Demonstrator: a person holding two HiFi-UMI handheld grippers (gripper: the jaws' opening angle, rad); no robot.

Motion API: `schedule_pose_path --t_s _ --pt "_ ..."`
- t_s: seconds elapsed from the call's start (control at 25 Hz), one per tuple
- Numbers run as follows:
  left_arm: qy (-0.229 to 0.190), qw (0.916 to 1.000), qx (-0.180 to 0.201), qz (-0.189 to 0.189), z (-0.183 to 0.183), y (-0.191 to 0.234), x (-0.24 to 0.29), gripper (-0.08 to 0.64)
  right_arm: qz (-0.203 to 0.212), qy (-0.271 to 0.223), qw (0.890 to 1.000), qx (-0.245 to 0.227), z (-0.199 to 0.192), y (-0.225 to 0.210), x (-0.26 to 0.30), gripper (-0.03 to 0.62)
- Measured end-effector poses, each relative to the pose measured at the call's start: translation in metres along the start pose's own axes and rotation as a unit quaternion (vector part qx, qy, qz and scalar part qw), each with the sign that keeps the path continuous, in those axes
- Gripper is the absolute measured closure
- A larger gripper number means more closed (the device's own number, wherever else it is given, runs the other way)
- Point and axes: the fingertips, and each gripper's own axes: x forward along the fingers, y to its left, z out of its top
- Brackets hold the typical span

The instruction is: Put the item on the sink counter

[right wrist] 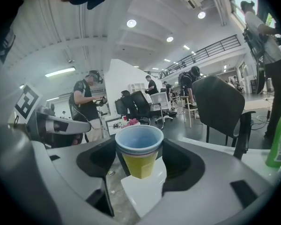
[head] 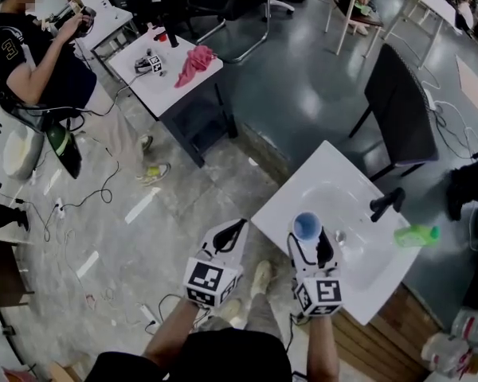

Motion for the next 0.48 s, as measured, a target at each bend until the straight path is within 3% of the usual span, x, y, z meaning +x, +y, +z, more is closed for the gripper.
schedule_pose_path --t_s 0.48 --pt "0.022 0.9995 -0.018 0.013 -0.022 0.033 0.034 0.558 0.028 0.027 0.999 -0.001 -0.033 -0.003 0.057 0.281"
